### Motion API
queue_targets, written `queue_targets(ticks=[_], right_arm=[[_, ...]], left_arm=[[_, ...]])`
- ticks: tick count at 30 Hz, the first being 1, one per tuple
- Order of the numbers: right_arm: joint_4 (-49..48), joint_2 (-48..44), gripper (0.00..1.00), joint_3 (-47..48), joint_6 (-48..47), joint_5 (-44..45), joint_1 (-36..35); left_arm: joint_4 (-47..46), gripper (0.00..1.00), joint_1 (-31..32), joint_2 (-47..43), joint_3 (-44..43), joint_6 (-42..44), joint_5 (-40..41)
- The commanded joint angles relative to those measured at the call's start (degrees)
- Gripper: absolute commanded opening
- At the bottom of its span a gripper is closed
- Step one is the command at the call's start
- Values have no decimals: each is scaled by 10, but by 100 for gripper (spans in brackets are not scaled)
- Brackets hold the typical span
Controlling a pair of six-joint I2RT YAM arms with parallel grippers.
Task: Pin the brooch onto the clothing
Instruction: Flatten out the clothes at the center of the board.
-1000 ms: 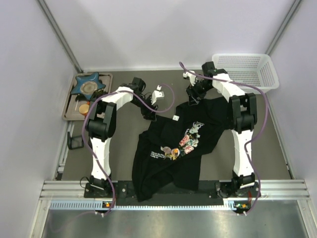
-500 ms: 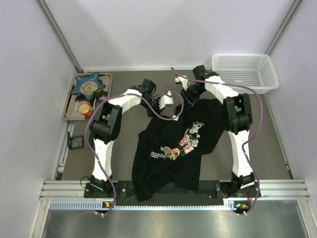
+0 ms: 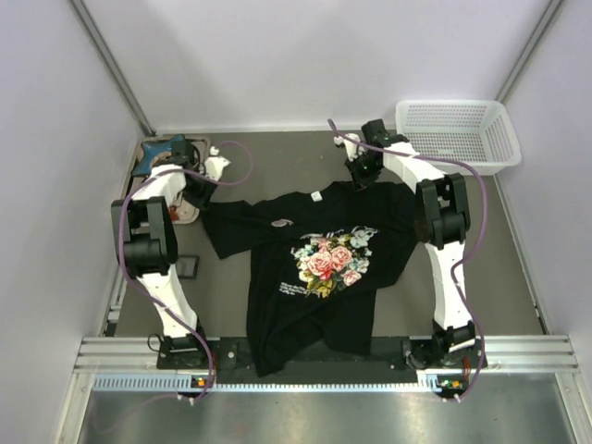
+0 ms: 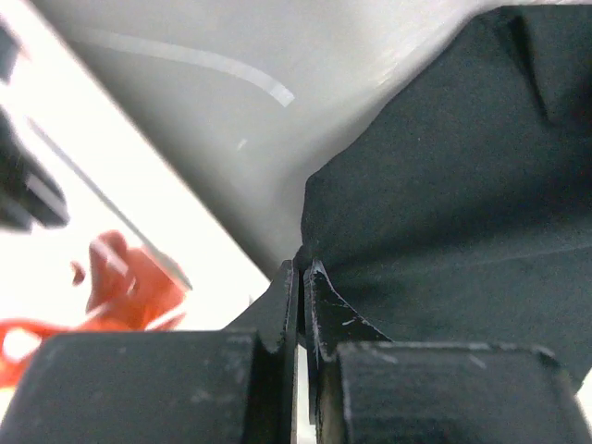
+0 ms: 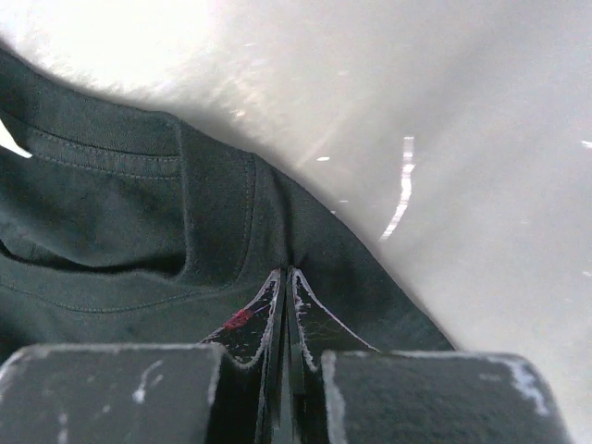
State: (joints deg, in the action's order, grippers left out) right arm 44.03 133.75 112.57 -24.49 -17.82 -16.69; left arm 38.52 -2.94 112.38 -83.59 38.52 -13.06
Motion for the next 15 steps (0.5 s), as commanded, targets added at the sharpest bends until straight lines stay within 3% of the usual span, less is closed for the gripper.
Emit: queue_targets(ticks=[1, 7, 10, 11, 12, 15], right_arm=[[-79, -31, 0, 5, 58, 74, 12], [-123, -47, 0, 8, 100, 108, 17], [-130, -47, 0, 11, 103, 87, 17], [-129, -46, 0, 12, 102, 80, 16], [-129, -45, 0, 13, 97, 75, 13], [-129, -45, 0, 12, 81, 62, 7]], left_arm=[[-26, 0, -25, -35, 22, -63, 77], [-6, 0, -58, -31, 33, -73, 102], [7, 2, -63, -32, 21, -65, 53], [15, 15, -62, -38, -1, -63, -15], [8, 36, -61, -43, -9, -71, -47], [-56, 50, -42, -45, -46, -106, -136]])
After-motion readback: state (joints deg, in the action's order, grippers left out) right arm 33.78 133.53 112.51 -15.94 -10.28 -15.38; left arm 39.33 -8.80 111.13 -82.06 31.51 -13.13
